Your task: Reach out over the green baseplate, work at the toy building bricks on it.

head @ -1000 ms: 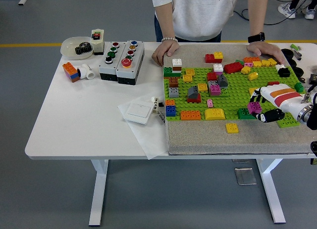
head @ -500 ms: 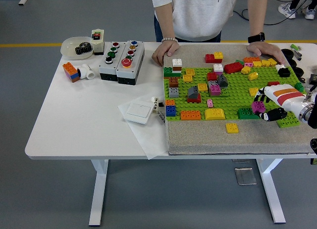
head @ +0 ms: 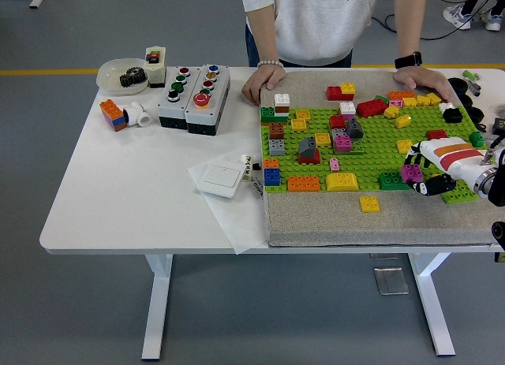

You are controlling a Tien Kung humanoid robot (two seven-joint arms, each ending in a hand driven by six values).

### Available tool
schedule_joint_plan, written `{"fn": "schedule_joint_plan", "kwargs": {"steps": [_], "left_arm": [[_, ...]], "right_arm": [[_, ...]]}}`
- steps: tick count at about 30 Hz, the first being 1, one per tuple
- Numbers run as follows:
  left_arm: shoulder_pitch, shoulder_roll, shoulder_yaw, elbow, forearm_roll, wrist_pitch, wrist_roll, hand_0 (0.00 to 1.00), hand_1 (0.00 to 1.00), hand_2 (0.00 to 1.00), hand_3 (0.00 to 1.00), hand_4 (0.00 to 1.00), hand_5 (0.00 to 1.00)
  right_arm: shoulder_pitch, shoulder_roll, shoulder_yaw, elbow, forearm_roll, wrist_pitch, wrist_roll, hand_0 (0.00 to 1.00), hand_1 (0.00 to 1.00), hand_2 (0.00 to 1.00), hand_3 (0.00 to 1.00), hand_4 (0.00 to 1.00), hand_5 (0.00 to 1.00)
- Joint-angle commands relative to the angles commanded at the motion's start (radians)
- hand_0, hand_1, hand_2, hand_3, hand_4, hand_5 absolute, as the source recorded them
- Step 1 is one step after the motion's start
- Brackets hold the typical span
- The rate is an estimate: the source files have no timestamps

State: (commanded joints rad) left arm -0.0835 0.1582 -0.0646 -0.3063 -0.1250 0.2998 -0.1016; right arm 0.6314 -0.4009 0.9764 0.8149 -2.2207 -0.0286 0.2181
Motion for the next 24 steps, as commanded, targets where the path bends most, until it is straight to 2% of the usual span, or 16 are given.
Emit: {"fn": "schedule_joint_plan", "kwargs": {"steps": [24], "left_arm": [[-0.003,0.001,-0.001,-0.001,0.005,0.000,0.001,0.866,0.890,0.884,0.746,0.738,0.653]], "right_arm": [[0.019,0.006,-0.025,-0.011,-0.007,-0.008,0.005,0.508,0.498,0.520,0.511,0.685,0.135]]}}
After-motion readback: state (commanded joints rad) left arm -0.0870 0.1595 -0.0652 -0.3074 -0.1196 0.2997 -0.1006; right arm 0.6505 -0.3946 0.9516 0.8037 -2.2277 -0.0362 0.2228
